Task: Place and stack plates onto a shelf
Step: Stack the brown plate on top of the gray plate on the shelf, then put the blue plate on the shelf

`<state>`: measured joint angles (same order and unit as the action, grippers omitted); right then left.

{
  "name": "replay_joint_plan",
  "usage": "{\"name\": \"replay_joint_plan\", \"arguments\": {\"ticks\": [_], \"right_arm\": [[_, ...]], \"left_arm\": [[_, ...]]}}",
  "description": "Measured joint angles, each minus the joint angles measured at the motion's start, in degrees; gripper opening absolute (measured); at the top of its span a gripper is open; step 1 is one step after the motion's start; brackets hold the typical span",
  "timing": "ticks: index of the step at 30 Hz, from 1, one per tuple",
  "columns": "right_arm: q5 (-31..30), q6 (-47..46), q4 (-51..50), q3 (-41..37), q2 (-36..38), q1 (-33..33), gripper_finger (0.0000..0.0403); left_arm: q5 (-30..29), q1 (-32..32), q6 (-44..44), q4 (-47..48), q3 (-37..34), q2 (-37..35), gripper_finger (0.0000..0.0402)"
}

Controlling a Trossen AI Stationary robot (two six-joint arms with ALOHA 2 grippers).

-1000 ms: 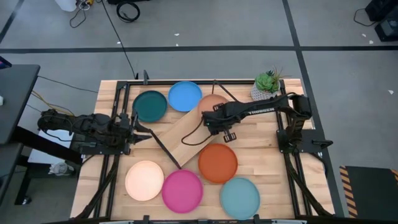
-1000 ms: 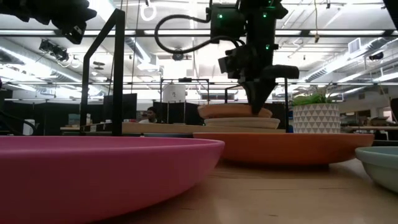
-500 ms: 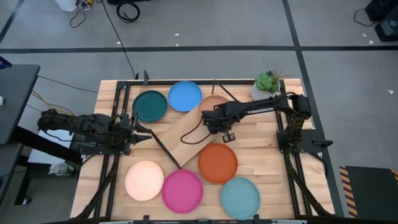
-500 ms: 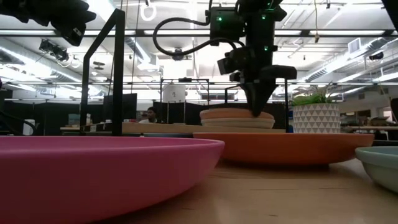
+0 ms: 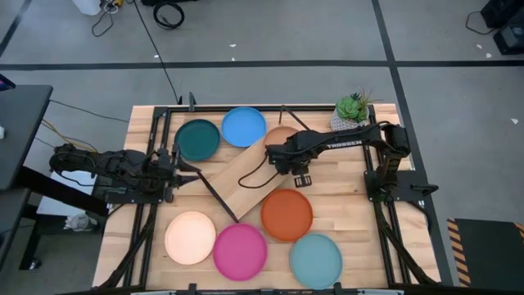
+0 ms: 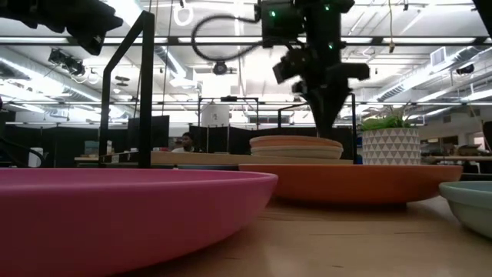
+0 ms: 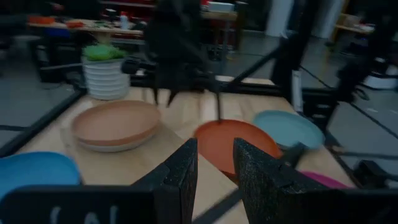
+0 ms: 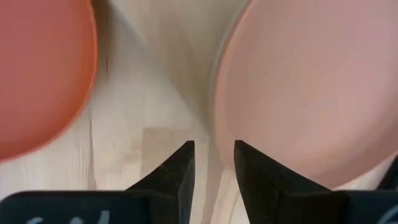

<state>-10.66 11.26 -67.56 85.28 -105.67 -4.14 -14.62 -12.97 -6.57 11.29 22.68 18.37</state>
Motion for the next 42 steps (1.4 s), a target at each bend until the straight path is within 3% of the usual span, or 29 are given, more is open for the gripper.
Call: {"name": "replay_joint_plan", "arguments": {"ticks": [6, 16, 20, 23, 29, 35, 42], "right_arm": [[-2.5, 4.0, 13.6, 0.3, 0.0, -3.1, 0.0117], [6.1, 8.2, 35.6, -10.5, -0.2, -11.6, 0.0116], [6.7, 8.8, 37.1, -12.5, 0.0, -12.4, 0.0116], [3.8, 9.1, 33.2, -10.8, 0.4, -11.8, 0.0116], [0.9, 8.2, 33.5, -5.9, 4.6, -8.7, 0.0116], [0.3, 6.0, 36.0, -4.6, 6.4, -5.1, 0.0116], [-4.9, 5.4, 34.4, -4.7, 8.2, -1.1, 0.0116]], "left_arm": [[-4.8, 0.0, 1.3, -0.5, 0.0, 0.0, 0.011], [-5.6, 0.0, 1.3, -0.5, -0.1, 0.0, 0.011], [-9.0, 0.0, 1.4, -0.6, -1.1, 0.1, 0.011], [-12.7, 0.0, 1.2, -0.7, -1.5, 0.1, 0.011], [-13.2, 3.6, -0.6, 0.9, -0.4, 1.4, 0.0103], [-6.3, 14.4, -1.8, 3.5, 2.1, 8.6, 0.0069], [11.6, 32.1, -1.9, 3.7, 6.0, 23.8, 0.0039]]}}
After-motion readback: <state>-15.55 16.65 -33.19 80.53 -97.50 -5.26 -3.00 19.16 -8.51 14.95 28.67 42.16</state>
